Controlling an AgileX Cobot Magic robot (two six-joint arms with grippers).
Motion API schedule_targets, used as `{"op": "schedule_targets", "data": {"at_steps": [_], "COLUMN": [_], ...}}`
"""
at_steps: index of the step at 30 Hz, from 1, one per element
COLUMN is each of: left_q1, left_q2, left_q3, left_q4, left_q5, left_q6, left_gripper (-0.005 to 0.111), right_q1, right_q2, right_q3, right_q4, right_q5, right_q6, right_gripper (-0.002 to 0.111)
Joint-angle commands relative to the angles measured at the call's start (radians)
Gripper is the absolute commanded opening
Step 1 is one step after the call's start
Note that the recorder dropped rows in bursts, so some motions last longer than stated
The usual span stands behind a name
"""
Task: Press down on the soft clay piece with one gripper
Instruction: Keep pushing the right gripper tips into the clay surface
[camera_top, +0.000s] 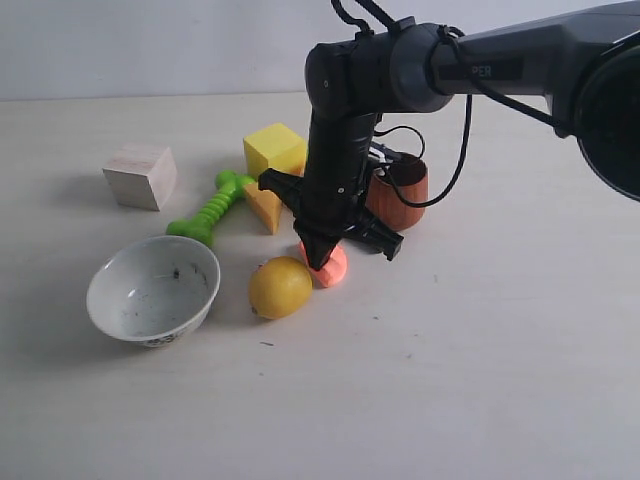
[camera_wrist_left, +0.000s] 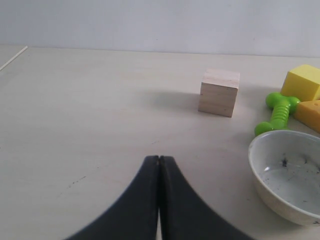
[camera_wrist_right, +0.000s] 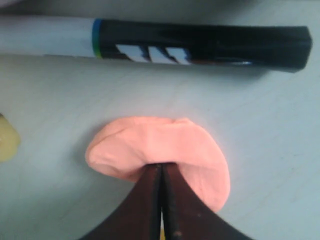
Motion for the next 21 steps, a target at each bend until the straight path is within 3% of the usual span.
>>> {"op": "schedule_targets", "data": {"at_steps": [1,21], "left_q1": [-0.005,-0.005], "left_q2": [-0.007,-0.007], "left_q3": [0.000,0.000], "left_q4": [-0.002,-0.002], "left_q5": [-0.009,-0.009], "left_q6": [0.004,0.004], "left_gripper": [0.000,0.000], "right_q1": [0.004,0.004], "right_q2": [0.000,-0.054], "right_q3": [0.019,0.017], "right_q4": [-0.042,-0.082], "right_q5": [0.023,0.002], "right_q6": [-0.002,-0.027], "right_gripper": [0.000,0.000]}}
